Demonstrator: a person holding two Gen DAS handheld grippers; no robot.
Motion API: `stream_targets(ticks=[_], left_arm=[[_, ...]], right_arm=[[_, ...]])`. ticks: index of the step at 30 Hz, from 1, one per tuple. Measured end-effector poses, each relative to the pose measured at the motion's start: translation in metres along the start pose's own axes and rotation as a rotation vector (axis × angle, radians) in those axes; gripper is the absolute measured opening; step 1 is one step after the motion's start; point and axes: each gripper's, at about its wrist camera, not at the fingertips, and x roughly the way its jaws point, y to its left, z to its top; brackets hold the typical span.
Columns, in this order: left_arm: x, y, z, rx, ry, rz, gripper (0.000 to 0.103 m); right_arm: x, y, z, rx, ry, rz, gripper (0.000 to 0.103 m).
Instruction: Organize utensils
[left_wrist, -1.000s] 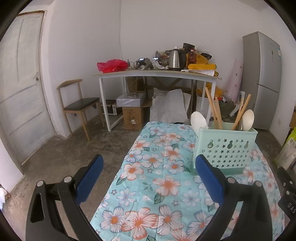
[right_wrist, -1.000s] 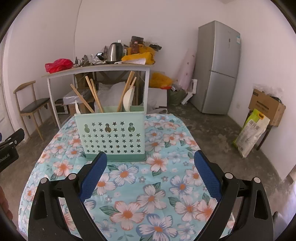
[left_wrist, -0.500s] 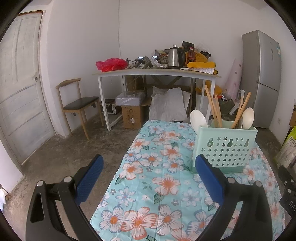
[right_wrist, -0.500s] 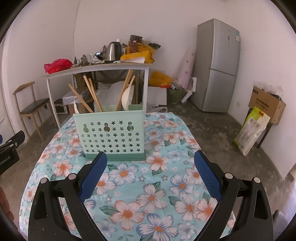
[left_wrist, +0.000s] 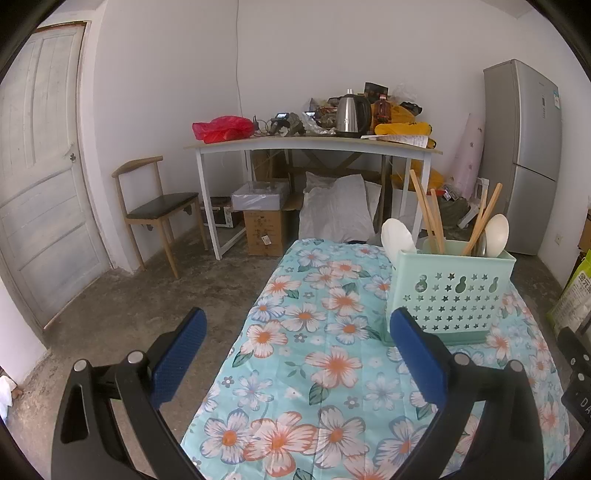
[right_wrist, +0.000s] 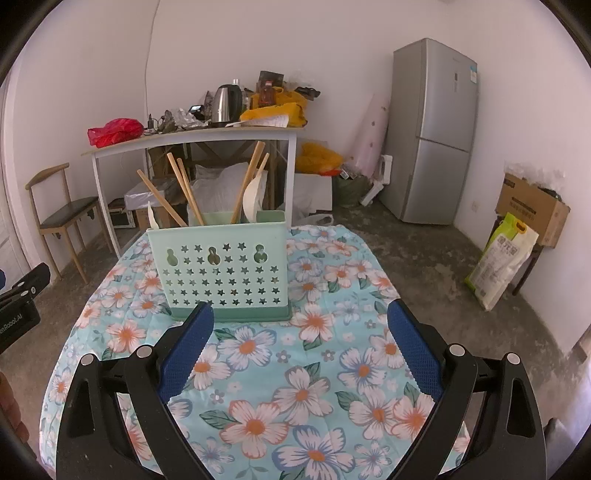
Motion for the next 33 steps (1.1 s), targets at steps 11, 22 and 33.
stream_targets(ticks=[11, 22, 33], left_arm=[[0.0009, 0.0011, -0.0024, 0.002, -0.001, 0.000, 0.097], [0.0015, 0.0017, -0.0025, 0.002, 0.001, 0.002, 0.097], [0.0011, 0.0016, -0.0015, 0.002, 0.001, 0.001, 0.097]], right_arm=[[-0.0016, 0.0007, 0.0019, -0.001, -0.003, -0.004, 0.091], [-0.0018, 0.0006, 0.0024, 0.000, -0.002, -0.003, 0.091], [-0.0019, 0.0000, 0.0023, 0.003, -0.003, -0.003, 0.091]])
